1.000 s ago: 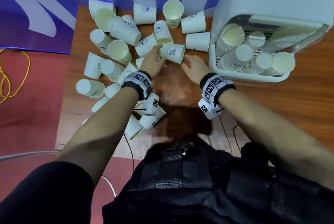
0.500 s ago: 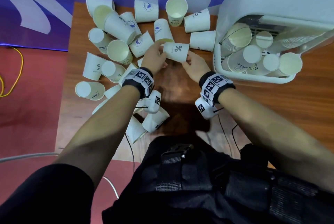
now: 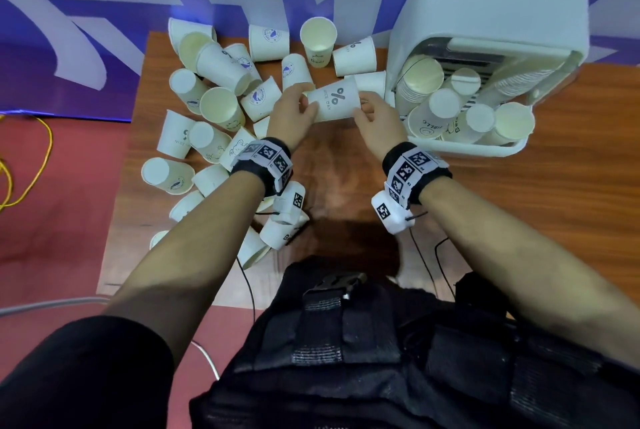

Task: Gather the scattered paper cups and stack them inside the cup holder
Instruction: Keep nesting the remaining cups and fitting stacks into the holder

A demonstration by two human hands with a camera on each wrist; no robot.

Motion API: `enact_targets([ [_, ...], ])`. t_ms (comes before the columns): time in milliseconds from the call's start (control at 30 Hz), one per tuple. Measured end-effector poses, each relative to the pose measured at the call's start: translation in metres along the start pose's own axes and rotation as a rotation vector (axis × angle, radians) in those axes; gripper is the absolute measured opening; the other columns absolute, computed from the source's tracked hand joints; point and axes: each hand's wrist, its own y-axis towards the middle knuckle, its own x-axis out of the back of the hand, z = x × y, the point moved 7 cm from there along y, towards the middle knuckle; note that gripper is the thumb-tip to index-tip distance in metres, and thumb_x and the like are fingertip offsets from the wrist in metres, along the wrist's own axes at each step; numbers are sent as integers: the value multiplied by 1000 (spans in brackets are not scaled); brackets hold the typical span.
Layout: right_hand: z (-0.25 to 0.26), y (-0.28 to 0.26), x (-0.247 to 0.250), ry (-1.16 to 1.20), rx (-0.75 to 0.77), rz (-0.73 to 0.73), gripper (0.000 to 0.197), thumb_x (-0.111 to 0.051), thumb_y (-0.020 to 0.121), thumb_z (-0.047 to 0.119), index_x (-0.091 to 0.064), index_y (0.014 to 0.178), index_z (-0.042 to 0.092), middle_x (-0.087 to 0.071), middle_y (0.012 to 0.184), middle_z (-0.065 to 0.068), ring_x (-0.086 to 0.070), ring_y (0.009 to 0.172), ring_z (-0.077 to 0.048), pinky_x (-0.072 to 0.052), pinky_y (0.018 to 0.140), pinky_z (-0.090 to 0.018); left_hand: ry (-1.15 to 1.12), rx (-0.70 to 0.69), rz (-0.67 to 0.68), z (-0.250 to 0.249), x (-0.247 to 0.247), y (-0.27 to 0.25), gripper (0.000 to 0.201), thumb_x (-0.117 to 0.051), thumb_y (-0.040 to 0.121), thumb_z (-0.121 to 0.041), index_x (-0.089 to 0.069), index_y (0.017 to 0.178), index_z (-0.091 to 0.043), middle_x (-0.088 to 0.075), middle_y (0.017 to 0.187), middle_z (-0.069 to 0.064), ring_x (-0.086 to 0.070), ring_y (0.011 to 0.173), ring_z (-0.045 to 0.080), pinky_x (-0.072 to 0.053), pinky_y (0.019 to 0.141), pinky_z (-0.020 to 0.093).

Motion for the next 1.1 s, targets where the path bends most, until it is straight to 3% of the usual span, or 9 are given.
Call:
enact_targets([
  [100, 0, -13, 24, 8, 57, -65, 33, -48, 97, 20, -54, 129, 14, -64, 116, -7, -58, 103, -19, -44, 91, -26, 4, -40, -8, -20, -3, -6, 35, -54, 92, -18, -55, 127, -13, -59, 106, 7, -54, 94, 18, -45, 89, 32],
  [233, -2, -33, 52, 58, 108, -132, 28, -51, 96, 19, -61, 121, 13, -62, 106, 0, -55, 92, -14, -43, 84, -24, 1, -135, -16, -54, -10, -16, 40, -52, 93, -14, -52, 133, -9, -54, 126, -1, -48, 105, 10, -37, 90, 18],
  [333, -1, -47, 74, 41, 157, -176, 25, -53, 96, 18, -65, 116, 10, -64, 104, -1, -55, 96, -13, -42, 89, -21, 9, -151, 0, -69, -22, -22, 41, -52, 93, -16, -52, 134, -9, -58, 124, 8, -53, 102, 16, -42, 94, 28],
  [400, -4, -54, 87, 21, 181, -196, 24, -54, 95, 17, -66, 114, 9, -66, 108, -6, -57, 99, -17, -43, 92, -25, 17, -159, 6, -77, -30, -26, 42, -52, 91, -18, -54, 132, -10, -60, 119, 7, -55, 102, 19, -44, 95, 33],
  [567, -18, -68, 117, -13, 185, -215, 23, -57, 93, 20, -70, 109, 9, -67, 108, -10, -58, 100, -21, -45, 91, -29, -15, -196, 16, -109, -52, -36, 39, -52, 92, -13, -55, 132, -11, -61, 117, 0, -54, 99, 9, -41, 86, 15],
  [700, -26, -77, 140, -61, 206, -199, 25, -57, 94, 18, -69, 104, -1, -66, 110, -17, -58, 104, -27, -43, 92, -33, -75, -283, 56, -141, -72, -42, 38, -51, 94, -12, -55, 132, -14, -59, 118, -9, -58, 99, 7, -42, 83, 5],
  [833, -28, -77, 160, -133, 262, -227, 25, -56, 93, 13, -69, 100, -8, -66, 106, -23, -56, 104, -34, -41, 93, -42, -84, -284, 104, -153, -93, -36, 45, -49, 95, -15, -47, 140, -13, -57, 133, 2, -59, 111, 13, -46, 99, 27],
  [1033, -43, -60, 169, -266, 336, -223, 21, -57, 93, 14, -73, 99, 2, -68, 102, -16, -52, 108, -33, -34, 91, -29, -65, -235, 176, -150, -116, -28, 56, -46, 90, -16, -38, 146, -17, -54, 138, 3, -58, 115, 14, -45, 100, 29],
  [1100, -48, -54, 167, -320, 373, -210, 20, -57, 92, 14, -73, 97, 4, -69, 98, -16, -53, 105, -35, -34, 91, -31, -45, -212, 188, -145, -122, -24, 57, -47, 91, -16, -36, 147, -17, -51, 140, 4, -56, 118, 15, -45, 102, 31],
])
